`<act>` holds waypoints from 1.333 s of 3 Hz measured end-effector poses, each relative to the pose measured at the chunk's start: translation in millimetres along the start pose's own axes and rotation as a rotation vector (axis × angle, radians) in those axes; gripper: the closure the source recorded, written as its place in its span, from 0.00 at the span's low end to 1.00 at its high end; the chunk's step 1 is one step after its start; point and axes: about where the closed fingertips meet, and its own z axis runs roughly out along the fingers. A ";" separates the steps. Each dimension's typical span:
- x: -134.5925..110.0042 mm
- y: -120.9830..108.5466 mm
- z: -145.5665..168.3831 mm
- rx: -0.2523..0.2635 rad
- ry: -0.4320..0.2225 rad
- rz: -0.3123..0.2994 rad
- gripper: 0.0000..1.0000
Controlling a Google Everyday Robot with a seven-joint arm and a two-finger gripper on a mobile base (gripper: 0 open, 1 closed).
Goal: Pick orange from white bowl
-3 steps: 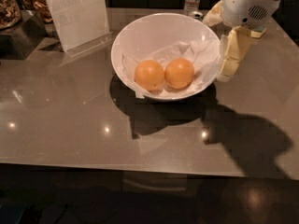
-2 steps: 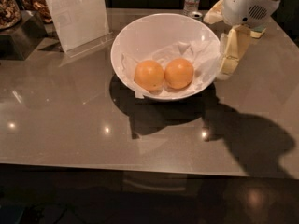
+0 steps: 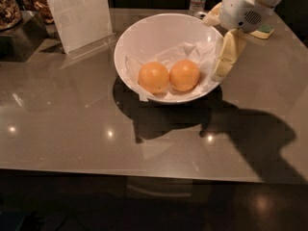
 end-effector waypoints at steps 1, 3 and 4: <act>-12.5 -10.4 31.5 -0.065 -0.040 -0.009 0.00; -14.2 -14.9 38.3 -0.051 -0.062 -0.005 0.41; -17.7 -18.0 53.8 -0.084 -0.078 -0.006 0.32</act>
Offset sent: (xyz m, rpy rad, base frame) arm 0.0135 0.0193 -0.0175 0.0308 0.0439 0.0348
